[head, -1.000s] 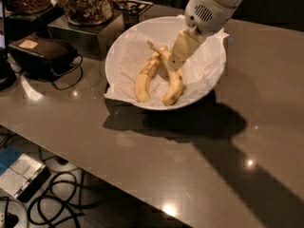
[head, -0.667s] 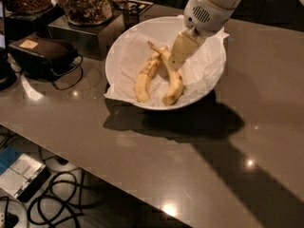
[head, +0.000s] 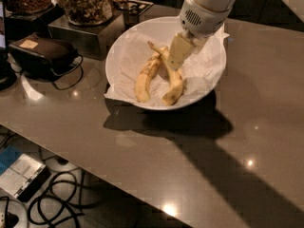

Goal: Pick banana from white bowl

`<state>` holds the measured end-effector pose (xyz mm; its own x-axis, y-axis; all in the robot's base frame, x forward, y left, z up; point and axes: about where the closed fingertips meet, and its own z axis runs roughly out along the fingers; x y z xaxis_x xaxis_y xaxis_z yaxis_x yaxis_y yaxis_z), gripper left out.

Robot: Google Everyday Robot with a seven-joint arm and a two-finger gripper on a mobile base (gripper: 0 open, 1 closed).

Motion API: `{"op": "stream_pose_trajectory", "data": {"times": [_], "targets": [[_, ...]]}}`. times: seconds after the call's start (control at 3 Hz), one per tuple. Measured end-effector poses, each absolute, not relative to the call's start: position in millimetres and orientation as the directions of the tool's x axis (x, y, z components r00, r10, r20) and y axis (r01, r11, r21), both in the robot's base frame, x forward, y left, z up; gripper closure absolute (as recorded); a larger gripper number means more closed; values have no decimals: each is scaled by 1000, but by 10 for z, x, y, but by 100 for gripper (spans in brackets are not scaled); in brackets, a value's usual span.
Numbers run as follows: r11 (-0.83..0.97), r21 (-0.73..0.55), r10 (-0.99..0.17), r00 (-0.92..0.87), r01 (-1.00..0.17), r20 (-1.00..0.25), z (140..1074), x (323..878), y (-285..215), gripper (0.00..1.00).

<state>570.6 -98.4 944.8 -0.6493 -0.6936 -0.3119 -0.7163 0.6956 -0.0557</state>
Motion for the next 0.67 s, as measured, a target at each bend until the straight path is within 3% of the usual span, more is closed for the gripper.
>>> {"op": "stream_pose_trajectory", "data": {"times": [0.67], "targets": [[739, -110, -668, -704, -664, -242, 9294, 5856, -978, 36]]}}
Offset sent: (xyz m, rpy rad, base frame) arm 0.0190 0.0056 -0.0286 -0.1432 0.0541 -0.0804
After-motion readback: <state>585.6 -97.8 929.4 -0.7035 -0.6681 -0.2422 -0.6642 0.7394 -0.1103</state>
